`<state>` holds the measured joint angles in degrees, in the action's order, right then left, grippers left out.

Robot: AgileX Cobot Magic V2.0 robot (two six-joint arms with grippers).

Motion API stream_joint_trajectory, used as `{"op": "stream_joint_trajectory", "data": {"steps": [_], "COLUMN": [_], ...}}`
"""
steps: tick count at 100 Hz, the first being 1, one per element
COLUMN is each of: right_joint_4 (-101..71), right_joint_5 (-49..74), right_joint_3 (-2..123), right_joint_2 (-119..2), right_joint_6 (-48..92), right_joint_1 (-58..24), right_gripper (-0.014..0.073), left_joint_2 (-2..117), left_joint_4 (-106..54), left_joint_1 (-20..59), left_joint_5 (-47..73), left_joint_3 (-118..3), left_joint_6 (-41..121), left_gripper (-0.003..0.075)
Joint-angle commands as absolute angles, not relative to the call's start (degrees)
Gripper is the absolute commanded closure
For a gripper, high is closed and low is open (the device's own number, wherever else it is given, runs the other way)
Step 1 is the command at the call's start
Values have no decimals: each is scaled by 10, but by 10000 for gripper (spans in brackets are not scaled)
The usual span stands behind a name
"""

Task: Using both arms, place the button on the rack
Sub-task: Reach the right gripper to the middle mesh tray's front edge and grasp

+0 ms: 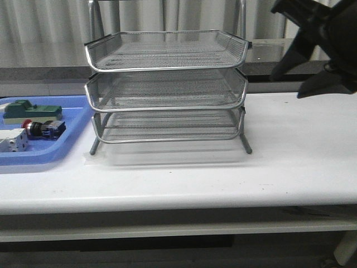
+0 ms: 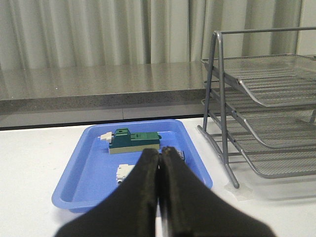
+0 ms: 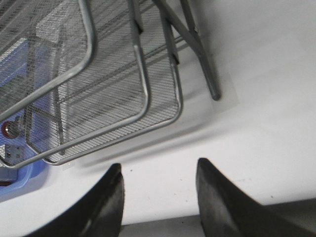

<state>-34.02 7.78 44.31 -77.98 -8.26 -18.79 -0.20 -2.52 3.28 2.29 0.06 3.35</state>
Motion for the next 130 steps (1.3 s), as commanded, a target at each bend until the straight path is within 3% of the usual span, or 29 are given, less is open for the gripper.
{"op": "stream_joint_trajectory", "data": {"steps": [1, 56, 113, 130], "right_joint_4": [-344, -350, -357, -357], "right_joint_5": [49, 66, 50, 50], "right_joint_3": [489, 607, 647, 647], "right_joint_2": [-795, -954, -994, -994], "right_joint_6": [-76, -76, -76, -76], "right_joint_1": [-196, -202, -202, -202], "right_gripper": [231, 231, 231, 298], "left_joint_2": [-22, -22, -22, -22], "left_joint_4": [-29, -29, -29, -29], "left_joint_1": [32, 32, 32, 32], "left_joint_5": [-23, -23, -23, -23], "left_joint_3": [27, 27, 27, 27], "left_joint_6": [27, 27, 27, 27], "left_gripper": [741, 741, 741, 741]}}
